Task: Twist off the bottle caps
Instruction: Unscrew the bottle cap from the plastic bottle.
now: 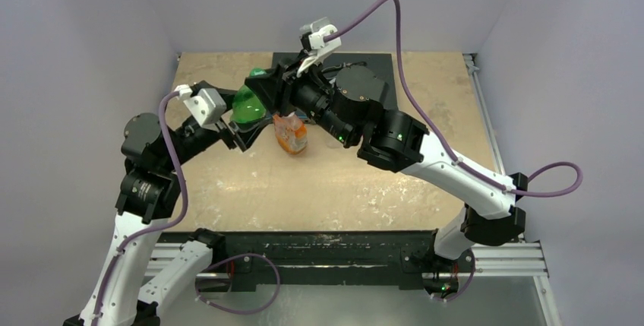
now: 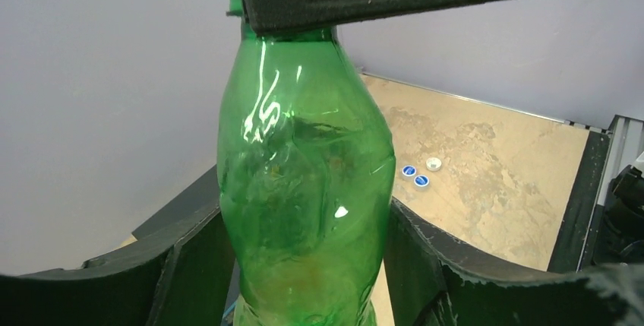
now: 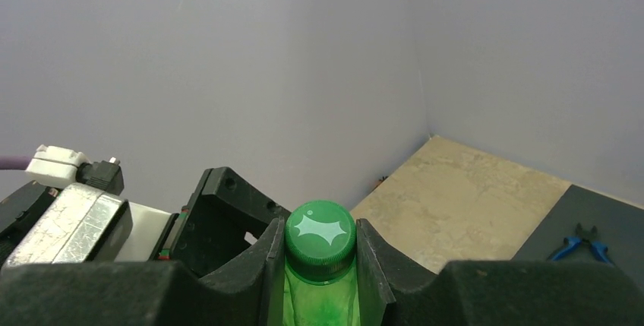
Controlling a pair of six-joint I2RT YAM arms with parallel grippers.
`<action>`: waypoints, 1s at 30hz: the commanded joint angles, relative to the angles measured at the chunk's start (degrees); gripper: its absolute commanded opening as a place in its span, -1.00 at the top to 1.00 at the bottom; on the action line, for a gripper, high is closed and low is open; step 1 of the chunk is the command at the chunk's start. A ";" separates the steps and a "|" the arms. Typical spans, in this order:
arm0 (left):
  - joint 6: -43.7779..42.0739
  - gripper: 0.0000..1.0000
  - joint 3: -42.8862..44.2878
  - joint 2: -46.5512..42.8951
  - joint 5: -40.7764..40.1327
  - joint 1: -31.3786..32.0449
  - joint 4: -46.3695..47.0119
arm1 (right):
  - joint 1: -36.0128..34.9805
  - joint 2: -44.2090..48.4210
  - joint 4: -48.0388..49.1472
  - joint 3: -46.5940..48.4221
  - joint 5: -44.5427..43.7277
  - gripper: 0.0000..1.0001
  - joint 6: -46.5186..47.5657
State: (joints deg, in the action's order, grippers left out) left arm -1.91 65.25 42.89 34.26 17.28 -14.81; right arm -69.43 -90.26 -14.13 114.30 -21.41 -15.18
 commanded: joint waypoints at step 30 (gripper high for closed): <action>8.21 0.68 0.00 -0.09 -0.35 0.12 5.73 | -0.27 -2.05 6.20 5.14 1.06 0.17 -1.85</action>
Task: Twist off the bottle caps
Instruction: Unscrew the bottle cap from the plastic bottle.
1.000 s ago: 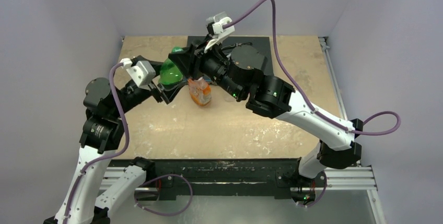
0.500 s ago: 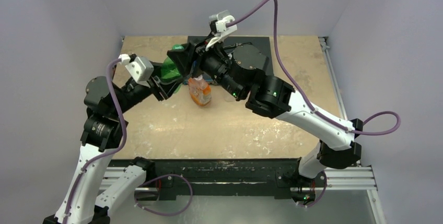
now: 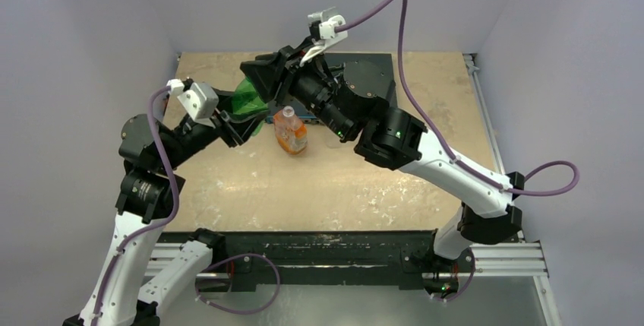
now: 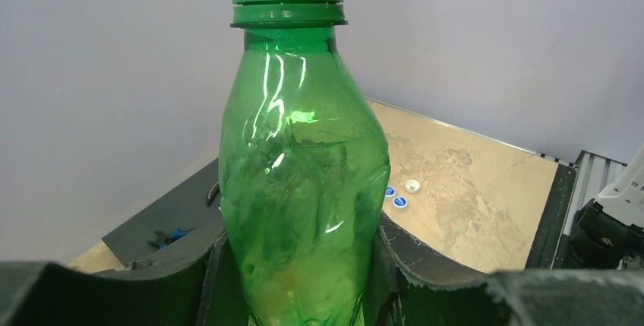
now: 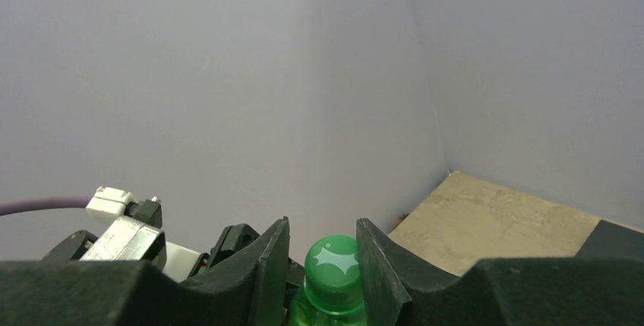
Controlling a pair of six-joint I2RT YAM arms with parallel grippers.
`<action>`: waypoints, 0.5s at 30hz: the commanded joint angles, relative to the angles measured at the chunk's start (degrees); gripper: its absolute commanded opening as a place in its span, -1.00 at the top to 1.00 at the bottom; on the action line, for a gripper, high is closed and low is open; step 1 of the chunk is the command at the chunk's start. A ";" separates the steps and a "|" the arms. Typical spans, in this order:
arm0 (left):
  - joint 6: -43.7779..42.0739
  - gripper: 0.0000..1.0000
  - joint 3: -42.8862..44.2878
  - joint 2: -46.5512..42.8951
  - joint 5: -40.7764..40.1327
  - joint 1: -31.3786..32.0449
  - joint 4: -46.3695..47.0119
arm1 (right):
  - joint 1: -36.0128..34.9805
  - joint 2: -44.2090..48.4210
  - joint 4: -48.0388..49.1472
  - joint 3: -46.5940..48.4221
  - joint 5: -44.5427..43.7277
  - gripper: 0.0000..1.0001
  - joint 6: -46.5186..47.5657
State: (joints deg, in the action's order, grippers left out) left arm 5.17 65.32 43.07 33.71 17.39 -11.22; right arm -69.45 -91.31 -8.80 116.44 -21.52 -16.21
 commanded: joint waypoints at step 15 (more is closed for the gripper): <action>0.82 0.75 0.10 -1.13 2.32 0.02 1.90 | 0.43 -2.07 -0.60 3.76 -1.09 0.16 -1.02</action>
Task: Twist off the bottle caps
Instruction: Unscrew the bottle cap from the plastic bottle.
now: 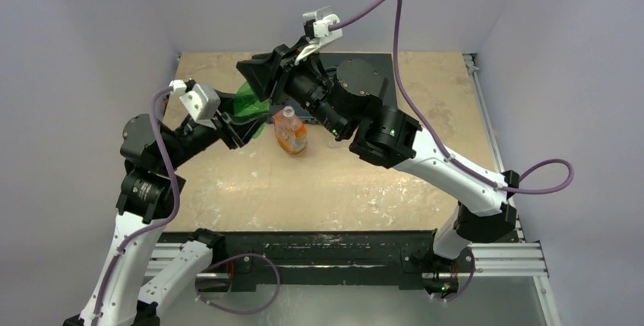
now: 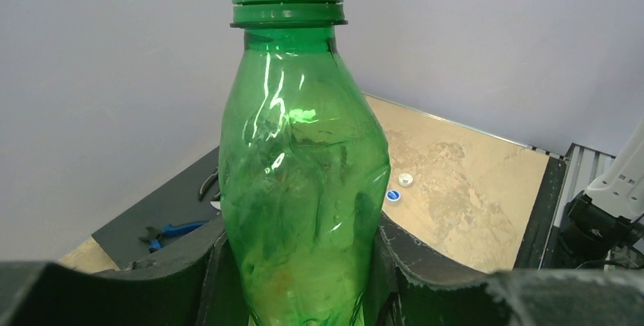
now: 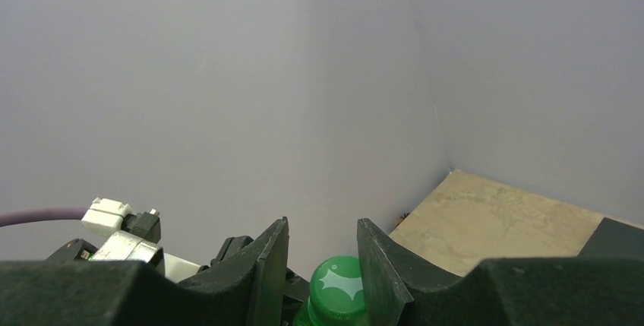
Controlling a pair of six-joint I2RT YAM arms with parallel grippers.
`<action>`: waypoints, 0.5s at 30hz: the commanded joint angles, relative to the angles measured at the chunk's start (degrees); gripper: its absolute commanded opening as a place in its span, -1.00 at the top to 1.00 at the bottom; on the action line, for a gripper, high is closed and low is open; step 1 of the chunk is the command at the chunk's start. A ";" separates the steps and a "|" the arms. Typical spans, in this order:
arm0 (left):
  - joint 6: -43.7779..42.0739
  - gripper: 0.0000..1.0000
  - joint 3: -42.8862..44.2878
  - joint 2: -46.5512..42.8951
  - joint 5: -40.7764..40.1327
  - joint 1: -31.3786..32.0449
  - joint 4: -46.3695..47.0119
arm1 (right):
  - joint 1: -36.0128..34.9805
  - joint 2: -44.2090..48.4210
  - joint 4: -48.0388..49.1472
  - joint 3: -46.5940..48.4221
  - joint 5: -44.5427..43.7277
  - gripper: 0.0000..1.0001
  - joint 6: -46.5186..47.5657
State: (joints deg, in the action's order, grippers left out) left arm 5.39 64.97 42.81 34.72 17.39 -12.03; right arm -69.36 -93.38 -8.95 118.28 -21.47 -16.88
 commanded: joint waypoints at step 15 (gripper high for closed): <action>1.03 0.75 0.46 -0.49 1.67 0.03 2.88 | 0.60 1.35 1.49 -0.76 -3.60 0.22 0.63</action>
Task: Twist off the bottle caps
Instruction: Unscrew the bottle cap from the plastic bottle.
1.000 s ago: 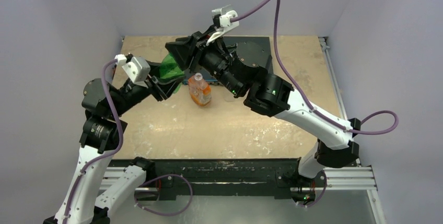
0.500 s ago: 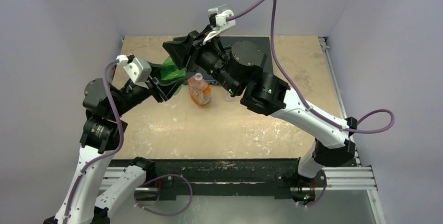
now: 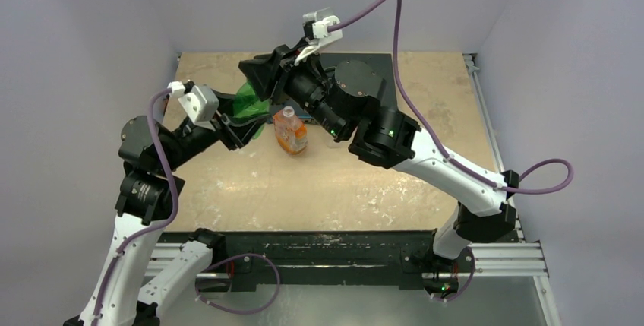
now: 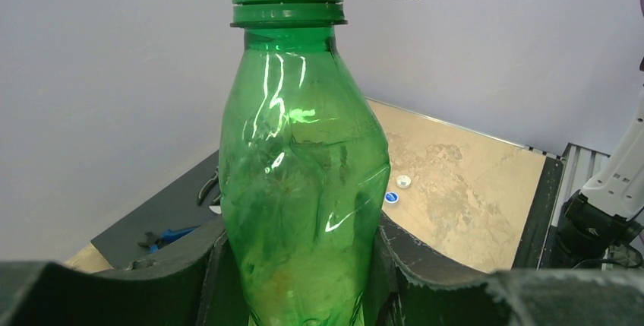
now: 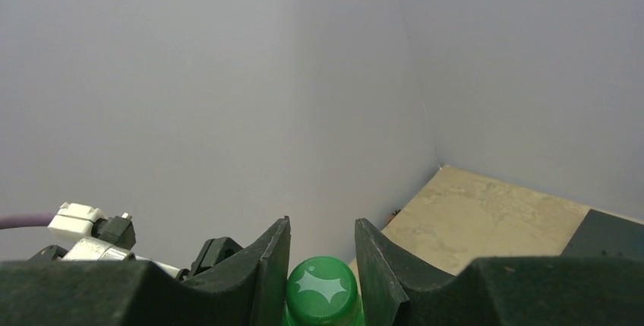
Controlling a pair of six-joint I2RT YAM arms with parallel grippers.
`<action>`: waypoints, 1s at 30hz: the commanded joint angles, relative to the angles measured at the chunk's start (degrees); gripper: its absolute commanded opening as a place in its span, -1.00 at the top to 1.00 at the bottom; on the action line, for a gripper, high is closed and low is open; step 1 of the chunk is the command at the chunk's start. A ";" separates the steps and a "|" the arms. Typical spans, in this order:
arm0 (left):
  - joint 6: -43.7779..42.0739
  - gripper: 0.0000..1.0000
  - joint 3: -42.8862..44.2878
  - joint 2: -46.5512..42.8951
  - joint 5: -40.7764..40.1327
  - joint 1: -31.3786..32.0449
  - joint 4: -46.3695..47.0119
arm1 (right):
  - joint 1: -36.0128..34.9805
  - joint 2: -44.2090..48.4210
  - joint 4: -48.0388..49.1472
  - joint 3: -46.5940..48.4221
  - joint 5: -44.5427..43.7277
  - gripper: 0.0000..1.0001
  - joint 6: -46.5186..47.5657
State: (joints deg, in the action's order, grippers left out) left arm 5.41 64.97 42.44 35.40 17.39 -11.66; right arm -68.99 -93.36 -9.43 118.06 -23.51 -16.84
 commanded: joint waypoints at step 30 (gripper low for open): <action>5.05 0.80 -0.24 -0.69 4.41 0.02 4.18 | 1.36 5.89 7.73 -4.95 5.10 1.00 0.65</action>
State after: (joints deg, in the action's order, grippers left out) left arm 6.46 64.75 42.46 36.45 17.39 -11.38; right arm -68.82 -92.18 -7.03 113.89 -22.28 -16.60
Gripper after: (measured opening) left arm 0.434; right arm 0.372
